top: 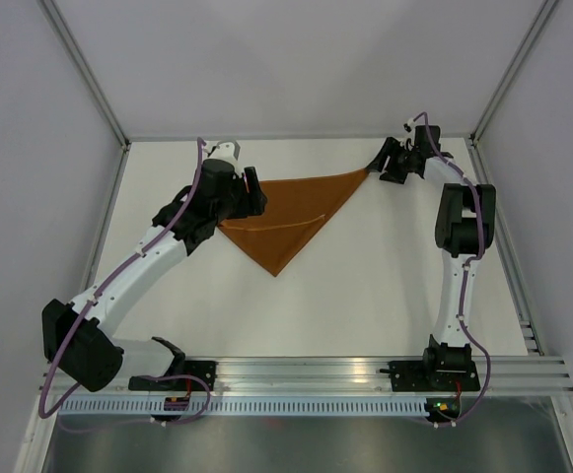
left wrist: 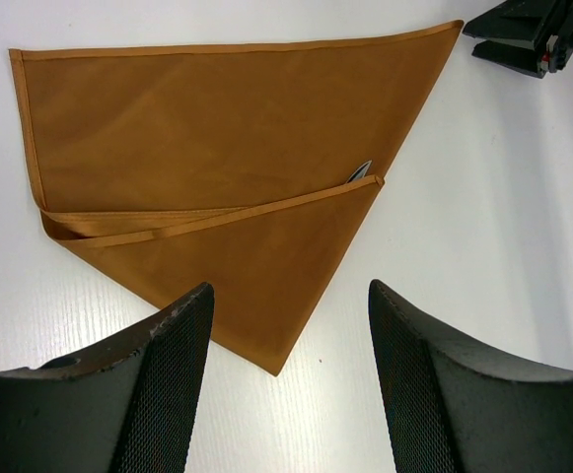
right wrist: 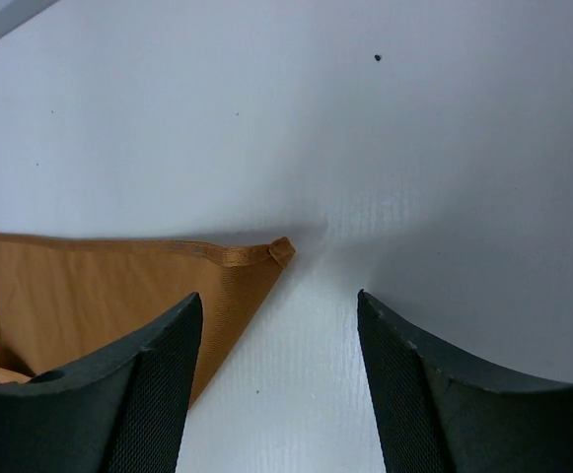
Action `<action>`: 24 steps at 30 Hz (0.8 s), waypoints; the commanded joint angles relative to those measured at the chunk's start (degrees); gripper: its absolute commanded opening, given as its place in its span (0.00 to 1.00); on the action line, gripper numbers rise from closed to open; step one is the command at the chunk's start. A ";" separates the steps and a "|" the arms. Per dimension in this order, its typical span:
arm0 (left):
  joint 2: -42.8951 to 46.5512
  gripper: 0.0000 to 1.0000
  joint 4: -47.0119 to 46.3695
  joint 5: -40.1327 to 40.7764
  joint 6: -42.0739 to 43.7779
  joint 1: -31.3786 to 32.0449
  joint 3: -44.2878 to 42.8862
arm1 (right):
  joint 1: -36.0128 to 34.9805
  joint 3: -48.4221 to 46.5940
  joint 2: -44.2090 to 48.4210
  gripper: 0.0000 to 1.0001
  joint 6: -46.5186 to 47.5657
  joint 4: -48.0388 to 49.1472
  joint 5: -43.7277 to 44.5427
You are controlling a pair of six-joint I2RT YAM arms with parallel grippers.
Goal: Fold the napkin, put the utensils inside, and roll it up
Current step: Fold the napkin
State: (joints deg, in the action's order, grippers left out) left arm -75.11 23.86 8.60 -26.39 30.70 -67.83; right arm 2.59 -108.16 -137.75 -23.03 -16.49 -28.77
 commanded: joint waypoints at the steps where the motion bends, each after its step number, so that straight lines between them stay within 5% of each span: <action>1: 0.05 0.69 -2.15 -1.04 1.61 -0.20 0.51 | 0.13 -0.65 -1.02 0.69 -5.88 0.76 -2.69; 24: 0.14 0.69 -2.06 -0.87 1.96 -0.29 1.04 | -1.80 -1.79 -4.98 0.39 -10.55 6.03 -2.16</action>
State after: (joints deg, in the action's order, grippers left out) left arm -75.11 23.46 8.40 -26.39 30.61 -67.11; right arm 1.52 -108.29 -140.75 -31.38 -10.59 -31.75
